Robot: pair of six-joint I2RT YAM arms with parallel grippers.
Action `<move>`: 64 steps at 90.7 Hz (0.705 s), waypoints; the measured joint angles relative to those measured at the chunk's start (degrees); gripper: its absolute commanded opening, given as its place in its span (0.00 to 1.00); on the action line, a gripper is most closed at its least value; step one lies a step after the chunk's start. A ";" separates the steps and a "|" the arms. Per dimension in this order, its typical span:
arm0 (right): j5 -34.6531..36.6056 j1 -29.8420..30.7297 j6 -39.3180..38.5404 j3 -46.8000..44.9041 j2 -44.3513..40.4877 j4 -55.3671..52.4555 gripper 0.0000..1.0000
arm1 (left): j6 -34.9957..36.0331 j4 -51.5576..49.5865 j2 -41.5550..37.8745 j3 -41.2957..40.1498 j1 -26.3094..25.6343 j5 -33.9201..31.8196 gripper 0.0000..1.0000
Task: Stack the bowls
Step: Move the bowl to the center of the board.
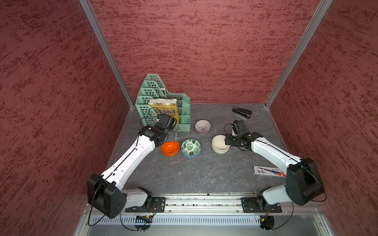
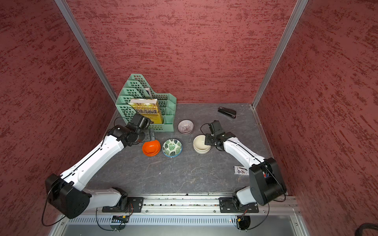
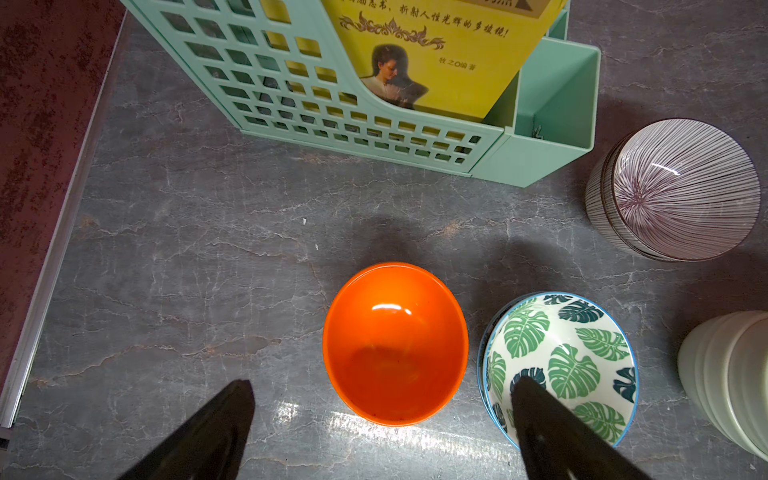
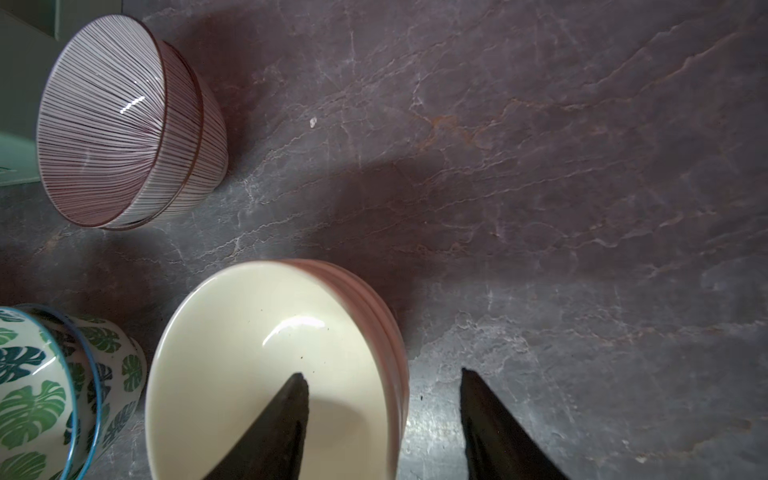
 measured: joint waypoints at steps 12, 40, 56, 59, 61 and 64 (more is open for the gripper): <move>-0.50 0.00 -0.09 0.02 4.55 1.44 0.59 | 0.00 -0.04 -0.09 0.00 0.00 -0.13 1.00; -1.84 -0.09 -0.48 0.02 8.81 4.11 0.35 | 0.00 -0.09 -1.29 0.00 0.55 -0.39 1.00; -3.80 -0.22 -0.85 0.00 8.90 5.22 0.24 | 0.00 -0.07 -1.29 0.00 0.98 -0.39 1.00; -4.13 -0.22 -0.96 0.00 8.87 5.44 0.23 | 0.00 -0.07 -1.29 0.00 1.01 -0.39 1.00; -4.44 -0.22 -1.01 0.00 8.87 5.57 0.23 | 0.00 -0.07 -1.29 0.00 1.03 -0.39 1.00; -4.81 -0.22 -1.05 -0.07 8.87 5.90 0.22 | 0.00 -0.07 -1.29 0.00 1.05 -0.39 1.00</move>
